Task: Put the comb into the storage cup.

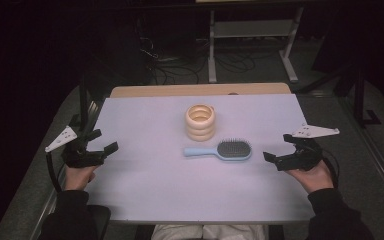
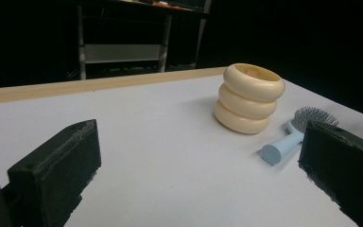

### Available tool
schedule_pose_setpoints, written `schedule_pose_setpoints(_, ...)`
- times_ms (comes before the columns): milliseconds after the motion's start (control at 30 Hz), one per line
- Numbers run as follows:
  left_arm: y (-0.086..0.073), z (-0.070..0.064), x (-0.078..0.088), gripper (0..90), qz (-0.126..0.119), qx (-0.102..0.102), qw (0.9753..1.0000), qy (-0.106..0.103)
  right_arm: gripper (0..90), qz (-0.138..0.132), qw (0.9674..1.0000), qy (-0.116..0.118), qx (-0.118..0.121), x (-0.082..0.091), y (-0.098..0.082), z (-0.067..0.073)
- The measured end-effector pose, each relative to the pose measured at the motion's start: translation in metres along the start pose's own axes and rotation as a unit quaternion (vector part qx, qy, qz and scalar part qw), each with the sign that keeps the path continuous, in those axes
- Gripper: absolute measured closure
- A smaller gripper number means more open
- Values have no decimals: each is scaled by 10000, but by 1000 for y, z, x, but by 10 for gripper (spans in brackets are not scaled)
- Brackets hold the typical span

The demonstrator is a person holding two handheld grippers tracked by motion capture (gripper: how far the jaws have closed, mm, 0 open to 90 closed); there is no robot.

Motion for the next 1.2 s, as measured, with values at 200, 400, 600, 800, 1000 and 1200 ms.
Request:
schedule_pose_setpoints(200, 0, 0, 2, 0, -65, 67, 10000, 12, 0, 190, 9996, 96, 192, -5, 16, 6)
schedule_pose_setpoints(400, 0, 1, 2, 0, -70, 70, 9999, 24, 0, 239, 9992, 166, 291, -7, 28, 10)
schedule_pose_setpoints(600, -1, 1, 2, 0, -82, 83, 9999, 25, 0, 321, 9988, 189, 329, -12, 41, 9)
schedule_pose_setpoints(800, -1, 1, 2, 0, -81, 87, 9999, 26, 0, 410, 9980, 229, 421, -18, 50, 11)
schedule_pose_setpoints(1000, -1, 2, 3, 0, -96, 86, 9999, 21, 0, 500, 9973, 269, 460, -25, 58, 12)
schedule_pose_setpoints(1200, 0, 3, 4, 0, -151, 159, 9998, 15, 0, 537, 9964, 364, 542, -37, 68, 15)
Point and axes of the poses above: each handheld gripper's, and its own axes: x roughly backward along the jaws, y roughly out of its top, z roughly to its left, the point moved 2 cm from there along -x, roughly forward along the jaws, and after that the axes turned 11 degrees about y, right-handed, at the moved point
